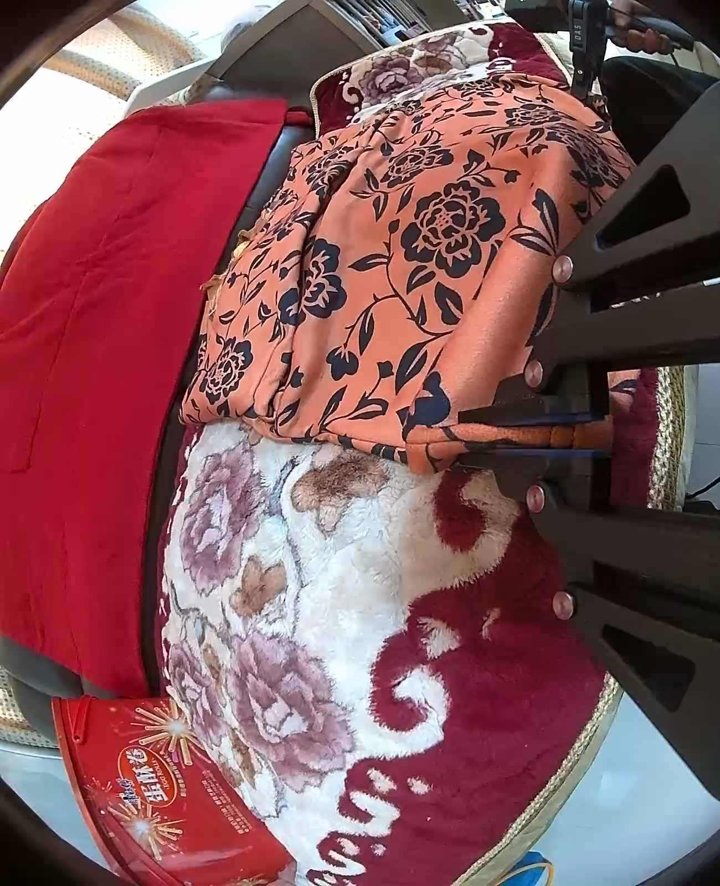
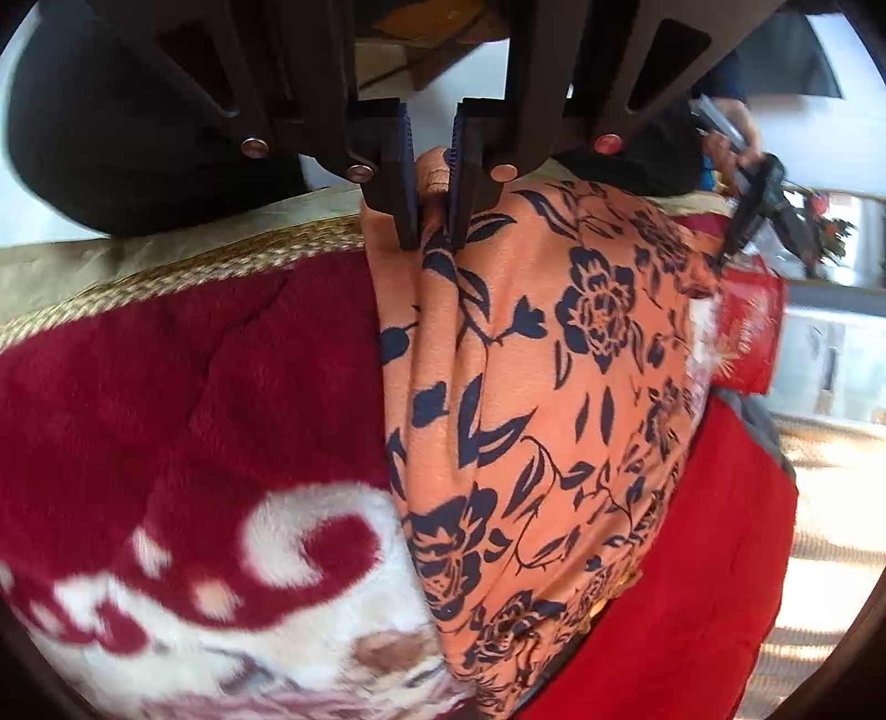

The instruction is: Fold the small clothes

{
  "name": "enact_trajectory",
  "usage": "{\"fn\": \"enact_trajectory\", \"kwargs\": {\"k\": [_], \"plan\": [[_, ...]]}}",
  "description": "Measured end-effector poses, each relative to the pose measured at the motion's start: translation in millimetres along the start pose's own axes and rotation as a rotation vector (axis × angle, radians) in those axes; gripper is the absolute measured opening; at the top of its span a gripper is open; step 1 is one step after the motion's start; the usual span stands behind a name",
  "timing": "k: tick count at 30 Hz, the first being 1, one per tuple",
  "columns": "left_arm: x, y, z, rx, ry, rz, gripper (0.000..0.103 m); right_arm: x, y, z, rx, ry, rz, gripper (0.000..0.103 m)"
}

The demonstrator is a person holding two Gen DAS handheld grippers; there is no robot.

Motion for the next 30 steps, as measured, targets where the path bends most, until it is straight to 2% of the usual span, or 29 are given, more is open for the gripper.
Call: {"fn": "enact_trajectory", "kwargs": {"k": [3, 7, 12, 16, 19, 20, 22, 24, 25, 26, 28, 30], "plan": [[-2, 8, 0, -0.001, -0.003, -0.019, 0.006, 2, 10, 4, -0.017, -0.011, -0.042, 0.007], [-14, 30, -3, 0.001, -0.008, -0.092, 0.006, -6, 43, 5, -0.088, -0.060, -0.161, 0.006], [-11, 20, -1, -0.032, -0.004, -0.049, 0.006, -8, 36, -10, -0.140, -0.126, -0.148, 0.006], [-17, 24, -10, -0.051, -0.054, -0.079, 0.006, -14, 31, -8, -0.151, -0.112, -0.145, 0.006], [-12, 3, -9, -0.073, -0.065, 0.005, 0.006, -19, 18, -10, -0.172, -0.149, -0.112, 0.006], [-18, 0, -11, -0.073, -0.080, 0.010, 0.006, -27, 20, -3, -0.192, -0.139, -0.121, 0.006], [-43, 5, -23, -0.046, -0.120, -0.031, 0.006, -57, 29, 21, -0.235, -0.078, -0.151, 0.006], [-90, 13, -39, -0.016, -0.161, -0.121, 0.006, -97, 36, 48, -0.271, -0.012, -0.201, 0.005], [-115, 15, -45, -0.005, -0.173, -0.169, 0.006, -136, 43, 68, -0.305, 0.028, -0.261, 0.003], [-143, 15, -51, 0.007, -0.179, -0.221, 0.006, -159, 48, 78, -0.328, 0.042, -0.300, 0.000], [-190, 2, -57, 0.018, -0.161, -0.291, 0.006, -234, 59, 105, -0.348, 0.089, -0.453, 0.000], [-227, -40, -60, -0.001, -0.146, -0.285, 0.007, -283, 47, 108, -0.371, 0.043, -0.501, 0.001]]}}
Point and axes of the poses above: each gripper's, at about its wrist camera, not at the fingertips, and y roughly against the way its jaws point, z to its left, x to its underside, the point moved 4 cm from there along -y, roughly the way its jaws point, and after that the axes turned 8 degrees about -z, right-handed, at the moved point
